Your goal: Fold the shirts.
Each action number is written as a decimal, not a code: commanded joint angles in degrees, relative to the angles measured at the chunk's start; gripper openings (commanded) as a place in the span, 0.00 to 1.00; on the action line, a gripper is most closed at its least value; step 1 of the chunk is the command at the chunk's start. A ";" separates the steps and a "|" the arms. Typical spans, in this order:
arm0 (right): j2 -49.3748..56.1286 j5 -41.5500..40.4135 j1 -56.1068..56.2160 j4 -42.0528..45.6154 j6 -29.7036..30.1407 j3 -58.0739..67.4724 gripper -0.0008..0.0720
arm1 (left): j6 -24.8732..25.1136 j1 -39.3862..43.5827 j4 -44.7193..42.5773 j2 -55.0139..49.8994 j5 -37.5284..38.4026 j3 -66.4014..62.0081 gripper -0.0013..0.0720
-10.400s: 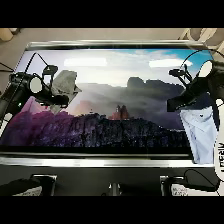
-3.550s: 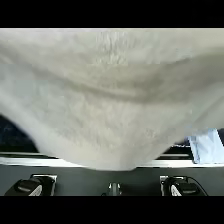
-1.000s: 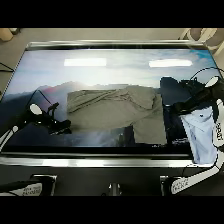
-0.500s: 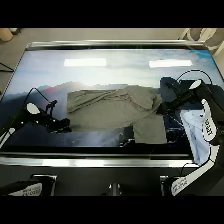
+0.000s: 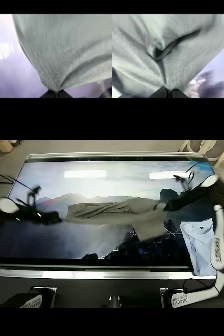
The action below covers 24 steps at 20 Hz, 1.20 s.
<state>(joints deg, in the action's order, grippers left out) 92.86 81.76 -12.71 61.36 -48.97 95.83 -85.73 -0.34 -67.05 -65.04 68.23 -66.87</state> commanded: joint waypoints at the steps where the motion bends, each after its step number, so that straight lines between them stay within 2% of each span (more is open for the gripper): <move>1: -19.78 -7.13 0.07 1.42 2.47 8.59 0.04 | -2.47 -0.07 -5.62 10.25 -5.31 -23.08 0.05; 3: -33.97 -15.89 0.07 4.50 2.34 12.04 0.04 | -5.38 -0.07 -8.68 15.76 -13.11 -35.41 0.05; 6: -49.92 -26.16 0.07 8.63 2.51 12.07 0.04 | -6.45 0.07 -7.54 22.77 -18.80 -41.22 0.05; 10: -55.74 -22.21 0.07 13.25 -0.07 12.07 0.04 | -6.43 0.07 -7.56 25.77 -16.92 -41.22 0.05; 14: -54.27 -16.68 0.07 13.86 -1.44 12.07 0.04 | -6.29 0.04 -8.26 24.30 -14.60 -41.22 0.05; 17: -50.16 -7.19 0.07 14.64 -1.46 12.07 0.04 | -6.29 0.07 -8.26 20.57 -7.06 -41.20 0.05; 21: -34.58 12.35 0.07 14.56 -3.02 11.21 0.04 | -4.17 0.07 -8.22 7.74 4.74 -37.13 0.05; 24: -20.81 14.38 0.13 12.76 -4.59 6.32 0.04 | -2.49 0.07 -9.16 -2.93 5.84 -28.02 0.05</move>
<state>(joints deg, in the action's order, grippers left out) 60.99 88.62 -12.60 75.20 -52.07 105.25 -90.02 -0.21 -75.22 -59.09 69.82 -101.21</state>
